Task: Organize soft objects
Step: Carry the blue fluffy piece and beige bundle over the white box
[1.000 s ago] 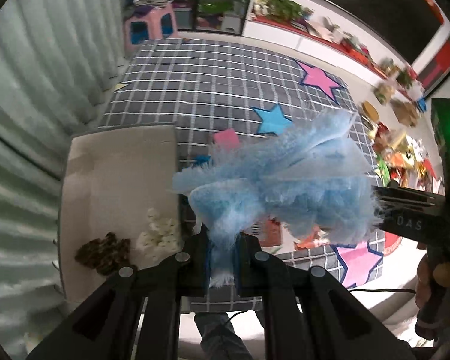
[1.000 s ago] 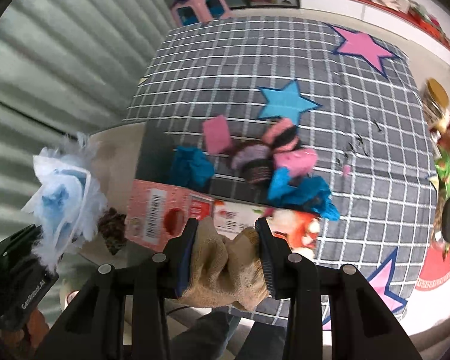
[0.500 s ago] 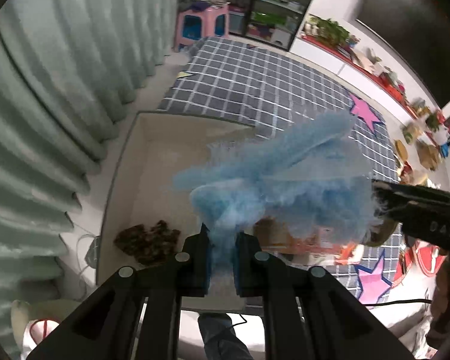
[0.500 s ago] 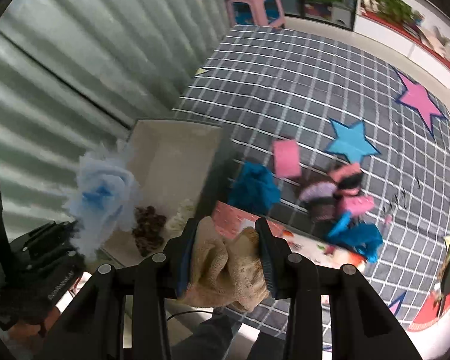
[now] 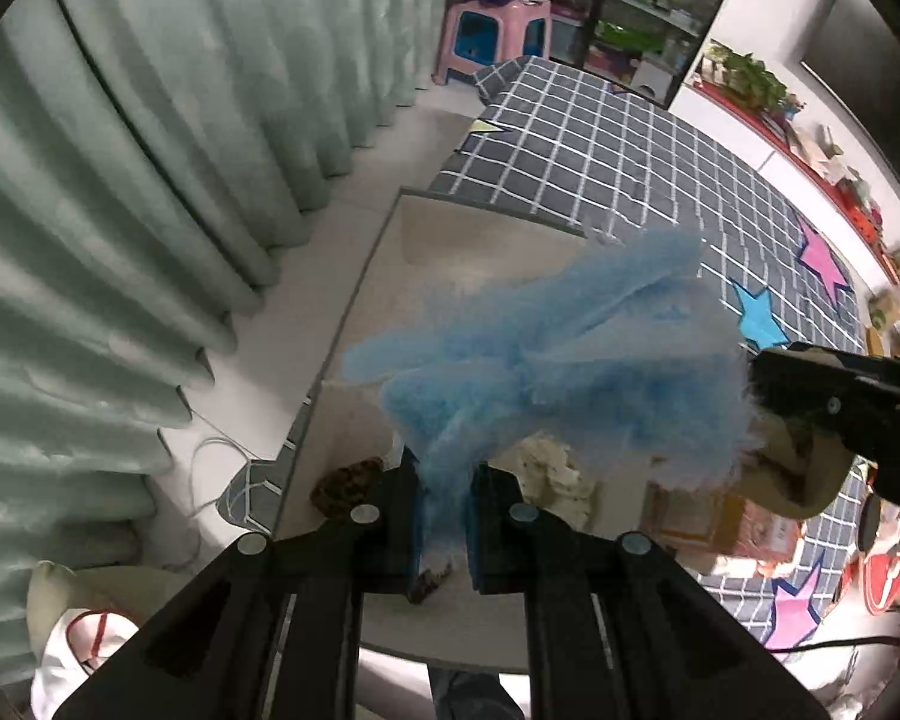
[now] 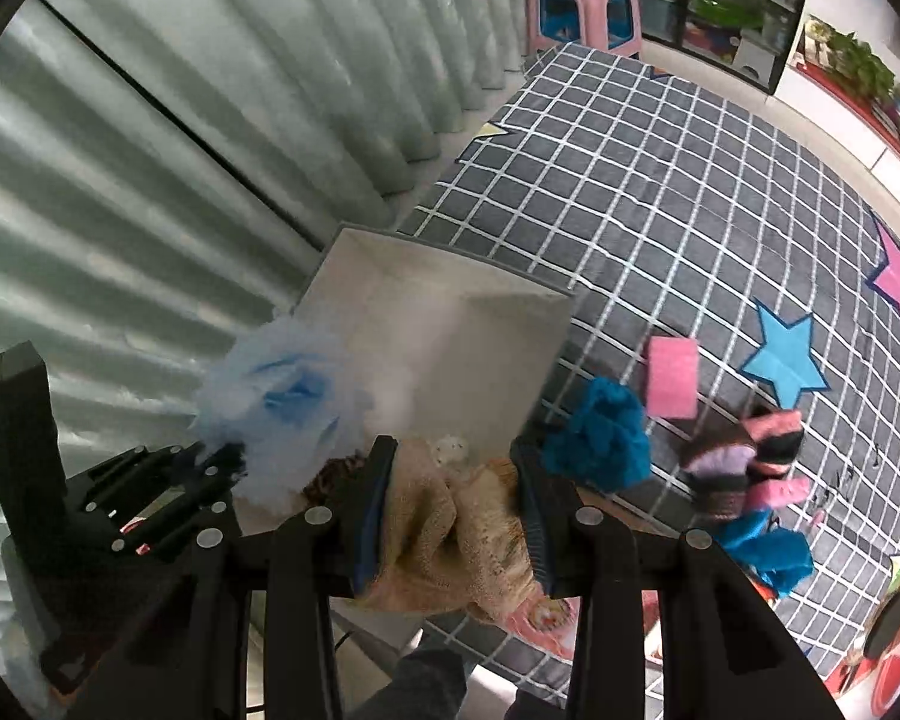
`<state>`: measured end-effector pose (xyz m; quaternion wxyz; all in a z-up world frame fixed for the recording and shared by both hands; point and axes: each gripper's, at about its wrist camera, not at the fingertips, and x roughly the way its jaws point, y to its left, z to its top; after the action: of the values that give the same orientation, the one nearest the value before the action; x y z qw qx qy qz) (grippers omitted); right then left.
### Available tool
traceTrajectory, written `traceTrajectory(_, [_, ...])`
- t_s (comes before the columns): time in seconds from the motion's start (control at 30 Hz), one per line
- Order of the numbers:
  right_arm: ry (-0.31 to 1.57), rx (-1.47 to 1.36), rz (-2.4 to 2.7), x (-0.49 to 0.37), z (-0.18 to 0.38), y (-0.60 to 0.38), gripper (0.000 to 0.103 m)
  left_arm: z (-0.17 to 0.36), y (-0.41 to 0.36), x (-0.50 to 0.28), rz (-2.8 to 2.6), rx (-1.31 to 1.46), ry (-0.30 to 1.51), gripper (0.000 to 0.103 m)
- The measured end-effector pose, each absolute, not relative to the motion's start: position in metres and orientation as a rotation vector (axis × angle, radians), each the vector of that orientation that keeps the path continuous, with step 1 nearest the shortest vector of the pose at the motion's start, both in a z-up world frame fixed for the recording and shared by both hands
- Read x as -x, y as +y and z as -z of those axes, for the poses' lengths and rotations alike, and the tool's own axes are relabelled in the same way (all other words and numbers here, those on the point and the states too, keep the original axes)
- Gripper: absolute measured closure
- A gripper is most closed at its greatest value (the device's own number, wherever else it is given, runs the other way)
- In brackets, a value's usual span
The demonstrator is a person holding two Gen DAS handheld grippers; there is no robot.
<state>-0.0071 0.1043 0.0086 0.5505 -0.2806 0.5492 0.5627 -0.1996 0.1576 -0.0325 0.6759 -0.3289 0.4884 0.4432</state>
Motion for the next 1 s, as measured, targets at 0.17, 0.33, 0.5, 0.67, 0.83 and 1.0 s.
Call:
traceTrajectory(0.17, [1.297, 0.684, -1.331, 0.014, -0.001, 0.12, 0.062, 0.042, 0.173, 0.202, -1.018, 0.756, 1.106, 0.091])
traceTrajectory(0.33, [1.303, 0.696, -1.324, 0.014, 0.006, 0.133, 0.062, 0.05, 0.183, 0.199, -1.025, 0.753, 1.123, 0.091])
traceTrajectory(0.5, [1.307, 0.703, -1.322, 0.015, 0.012, 0.142, 0.062, 0.06, 0.19, 0.195, -1.031, 0.759, 1.144, 0.091])
traceTrajectory(0.67, [1.32, 0.701, -1.323, 0.015, 0.018, 0.151, 0.062, 0.066, 0.197, 0.191, -1.036, 0.763, 1.152, 0.091])
traceTrajectory(0.83, [1.328, 0.704, -1.319, 0.015, 0.025, 0.158, 0.062, 0.072, 0.205, 0.189, -1.047, 0.777, 1.158, 0.091])
traceTrajectory(1.0, [1.333, 0.714, -1.312, 0.015, 0.031, 0.162, 0.062, 0.078, 0.208, 0.187, -1.053, 0.783, 1.17, 0.091])
